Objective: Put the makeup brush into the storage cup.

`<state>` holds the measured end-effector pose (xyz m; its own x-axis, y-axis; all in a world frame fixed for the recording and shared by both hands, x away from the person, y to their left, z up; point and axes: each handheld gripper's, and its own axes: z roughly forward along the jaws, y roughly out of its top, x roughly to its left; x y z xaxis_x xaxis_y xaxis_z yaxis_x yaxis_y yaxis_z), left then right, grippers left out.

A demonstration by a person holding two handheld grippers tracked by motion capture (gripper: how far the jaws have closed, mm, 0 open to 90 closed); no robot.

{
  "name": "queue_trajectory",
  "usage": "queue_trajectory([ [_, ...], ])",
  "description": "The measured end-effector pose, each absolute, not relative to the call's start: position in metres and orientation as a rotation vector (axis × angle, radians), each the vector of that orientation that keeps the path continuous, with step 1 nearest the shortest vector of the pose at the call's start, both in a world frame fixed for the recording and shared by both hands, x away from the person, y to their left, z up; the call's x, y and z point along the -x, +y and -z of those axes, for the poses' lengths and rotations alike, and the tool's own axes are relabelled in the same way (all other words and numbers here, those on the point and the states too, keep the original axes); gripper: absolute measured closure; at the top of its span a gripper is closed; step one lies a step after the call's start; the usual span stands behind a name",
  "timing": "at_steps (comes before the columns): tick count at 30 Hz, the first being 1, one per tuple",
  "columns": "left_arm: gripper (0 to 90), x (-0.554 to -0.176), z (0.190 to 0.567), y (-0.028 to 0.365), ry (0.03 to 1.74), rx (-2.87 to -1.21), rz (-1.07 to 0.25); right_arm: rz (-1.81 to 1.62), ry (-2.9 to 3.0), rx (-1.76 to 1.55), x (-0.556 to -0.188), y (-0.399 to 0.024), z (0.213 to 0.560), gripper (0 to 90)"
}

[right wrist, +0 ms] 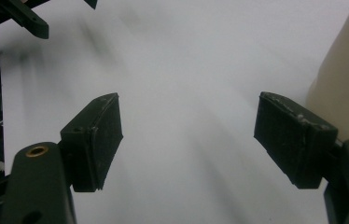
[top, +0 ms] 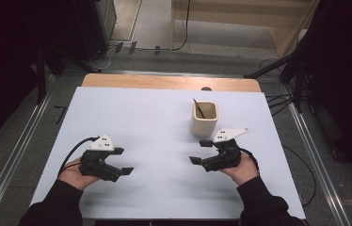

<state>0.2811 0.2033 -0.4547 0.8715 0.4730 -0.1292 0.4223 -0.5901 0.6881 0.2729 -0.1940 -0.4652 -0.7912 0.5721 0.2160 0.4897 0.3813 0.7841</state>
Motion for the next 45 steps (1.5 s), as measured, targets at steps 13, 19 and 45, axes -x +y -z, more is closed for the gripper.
queue_trajectory([
  [13,19.8,-0.281,0.455,0.203,0.640,-2.284,-0.085,-1.374,2.512,-1.006,-0.265,-0.214,0.469,23.6],
  [19,19.7,-0.281,0.455,0.203,0.641,-2.285,-0.084,-1.372,2.505,-1.016,-0.263,-0.221,0.469,23.4],
  [45,19.7,-0.281,0.455,0.203,0.636,-2.287,-0.085,-1.337,2.499,-1.038,-0.260,-0.233,0.473,22.6],
])
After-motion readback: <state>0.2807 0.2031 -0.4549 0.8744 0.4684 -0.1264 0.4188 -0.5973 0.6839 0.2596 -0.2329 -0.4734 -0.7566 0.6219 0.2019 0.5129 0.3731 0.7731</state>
